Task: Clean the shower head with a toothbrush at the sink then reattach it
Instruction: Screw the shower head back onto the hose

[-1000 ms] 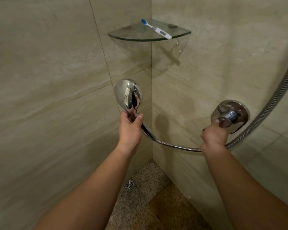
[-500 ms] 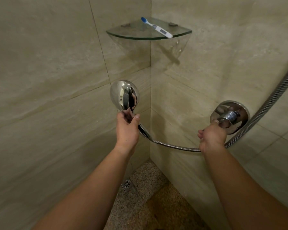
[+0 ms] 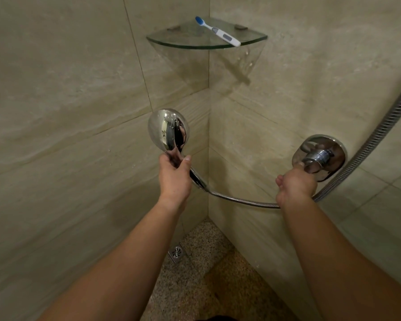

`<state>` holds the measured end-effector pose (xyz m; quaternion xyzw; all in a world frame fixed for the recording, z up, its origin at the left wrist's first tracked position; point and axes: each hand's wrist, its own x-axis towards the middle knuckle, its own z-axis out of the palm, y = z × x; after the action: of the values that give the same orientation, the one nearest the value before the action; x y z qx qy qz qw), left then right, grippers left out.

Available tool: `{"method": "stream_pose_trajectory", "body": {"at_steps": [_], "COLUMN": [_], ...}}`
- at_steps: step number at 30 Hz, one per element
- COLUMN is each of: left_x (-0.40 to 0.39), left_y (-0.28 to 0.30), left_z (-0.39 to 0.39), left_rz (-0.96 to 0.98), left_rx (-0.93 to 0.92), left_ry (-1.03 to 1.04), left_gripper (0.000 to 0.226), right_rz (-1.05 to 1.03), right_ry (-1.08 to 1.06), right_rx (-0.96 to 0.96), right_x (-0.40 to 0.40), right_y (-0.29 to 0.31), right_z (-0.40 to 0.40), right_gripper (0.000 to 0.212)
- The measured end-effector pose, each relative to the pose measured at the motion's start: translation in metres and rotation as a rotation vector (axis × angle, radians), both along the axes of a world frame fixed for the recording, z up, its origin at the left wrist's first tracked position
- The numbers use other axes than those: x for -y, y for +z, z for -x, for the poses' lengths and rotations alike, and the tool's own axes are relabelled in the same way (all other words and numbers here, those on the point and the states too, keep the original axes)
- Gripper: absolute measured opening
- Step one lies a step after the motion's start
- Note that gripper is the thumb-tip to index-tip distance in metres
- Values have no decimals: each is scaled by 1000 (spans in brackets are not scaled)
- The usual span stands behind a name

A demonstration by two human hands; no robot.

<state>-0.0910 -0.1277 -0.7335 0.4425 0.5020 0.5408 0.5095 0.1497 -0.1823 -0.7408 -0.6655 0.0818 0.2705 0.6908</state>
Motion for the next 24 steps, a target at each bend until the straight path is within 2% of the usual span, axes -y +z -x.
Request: {"method": "stream_pose_trajectory", "body": {"at_steps": [4, 11, 16, 24], "left_x": [0, 0, 2, 4], "left_y": [0, 3, 6, 8], "left_z": [0, -1, 0, 2], "left_rz": [7, 4, 0, 1], "left_rx": [-5, -6, 24, 23], "left_ry": [-5, -1, 13, 7], "left_gripper": [17, 16, 16, 16], "right_rz": [-54, -77, -73, -42], "right_ry": [8, 7, 4, 6], "right_rx": [0, -6, -20, 21], "right_x": [2, 2, 2, -2], "right_y": [-2, -2, -4, -6], "right_z": [-1, -2, -1, -1], "right_gripper": [23, 20, 37, 33]}}
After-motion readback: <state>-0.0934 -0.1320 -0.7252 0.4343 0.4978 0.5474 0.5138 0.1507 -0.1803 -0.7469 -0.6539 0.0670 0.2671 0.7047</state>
